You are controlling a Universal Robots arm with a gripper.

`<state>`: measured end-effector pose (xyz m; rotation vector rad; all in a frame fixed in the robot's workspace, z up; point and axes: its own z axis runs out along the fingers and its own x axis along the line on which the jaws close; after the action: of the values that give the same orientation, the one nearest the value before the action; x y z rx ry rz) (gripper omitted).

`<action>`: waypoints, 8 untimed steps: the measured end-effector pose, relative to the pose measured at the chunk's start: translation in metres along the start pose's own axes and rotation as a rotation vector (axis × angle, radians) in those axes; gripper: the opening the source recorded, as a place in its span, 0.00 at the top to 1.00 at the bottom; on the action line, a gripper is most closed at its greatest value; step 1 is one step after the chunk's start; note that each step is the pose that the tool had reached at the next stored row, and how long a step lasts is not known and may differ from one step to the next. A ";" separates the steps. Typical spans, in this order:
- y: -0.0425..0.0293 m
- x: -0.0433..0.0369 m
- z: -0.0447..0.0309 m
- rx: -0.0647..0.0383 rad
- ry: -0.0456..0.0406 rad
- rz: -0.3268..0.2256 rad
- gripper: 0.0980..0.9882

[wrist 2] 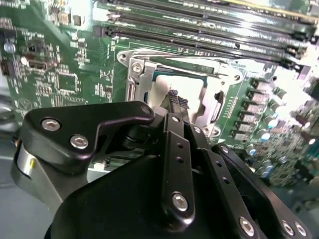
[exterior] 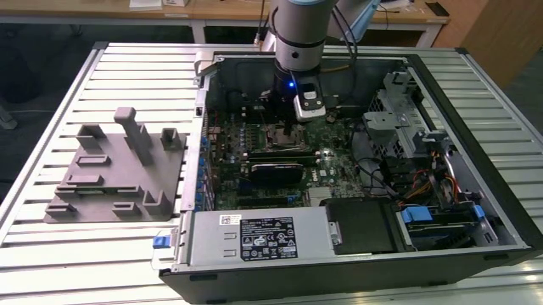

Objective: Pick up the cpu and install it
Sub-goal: 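Close the cpu cover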

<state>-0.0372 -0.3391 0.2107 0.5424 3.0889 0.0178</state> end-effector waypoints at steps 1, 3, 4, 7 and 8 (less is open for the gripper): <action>0.0000 0.0000 0.0001 0.000 0.0002 -0.018 0.99; 0.0000 0.0000 0.0002 0.000 0.0006 -0.055 0.99; 0.0000 0.0000 0.0002 0.000 0.0009 -0.073 0.99; 0.0000 0.0000 0.0004 0.000 0.0015 -0.127 0.99; 0.0000 0.0000 0.0004 0.000 0.0017 -0.145 0.99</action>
<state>-0.0372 -0.3391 0.2102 0.3166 3.1209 0.0183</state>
